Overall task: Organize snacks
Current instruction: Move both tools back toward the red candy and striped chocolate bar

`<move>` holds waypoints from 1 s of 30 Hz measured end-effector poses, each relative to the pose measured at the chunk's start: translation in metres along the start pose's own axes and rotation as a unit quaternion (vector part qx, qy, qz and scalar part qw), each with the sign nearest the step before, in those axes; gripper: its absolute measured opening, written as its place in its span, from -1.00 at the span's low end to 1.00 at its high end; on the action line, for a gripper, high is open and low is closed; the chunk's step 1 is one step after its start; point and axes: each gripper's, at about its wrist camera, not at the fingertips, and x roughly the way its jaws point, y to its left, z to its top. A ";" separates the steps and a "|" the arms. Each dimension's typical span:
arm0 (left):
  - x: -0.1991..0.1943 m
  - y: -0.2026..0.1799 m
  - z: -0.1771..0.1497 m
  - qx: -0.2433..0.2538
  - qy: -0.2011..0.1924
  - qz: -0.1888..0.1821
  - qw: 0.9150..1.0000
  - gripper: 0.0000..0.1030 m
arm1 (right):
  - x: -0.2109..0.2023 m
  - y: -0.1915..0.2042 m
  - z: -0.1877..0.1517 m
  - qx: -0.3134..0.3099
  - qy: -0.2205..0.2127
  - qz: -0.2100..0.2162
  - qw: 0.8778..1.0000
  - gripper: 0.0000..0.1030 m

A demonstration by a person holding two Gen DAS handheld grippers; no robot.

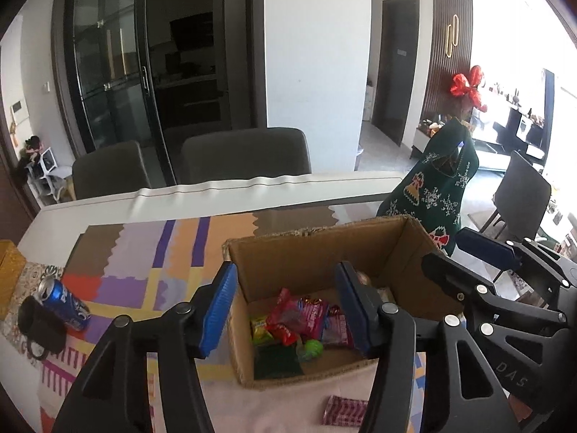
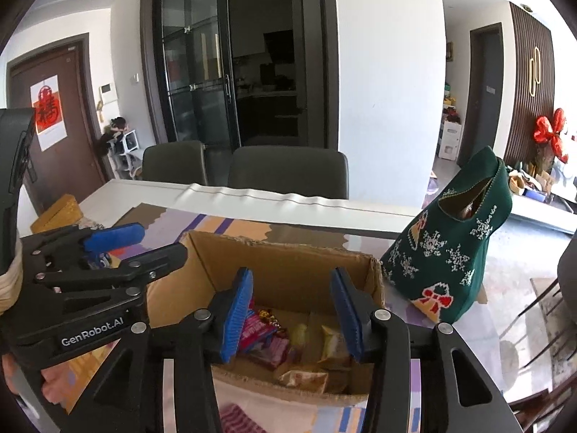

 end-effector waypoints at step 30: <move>-0.061 -0.049 -0.113 0.013 0.050 -0.017 0.999 0.20 | -0.078 0.000 -0.099 -0.021 0.025 0.025 0.999 -0.01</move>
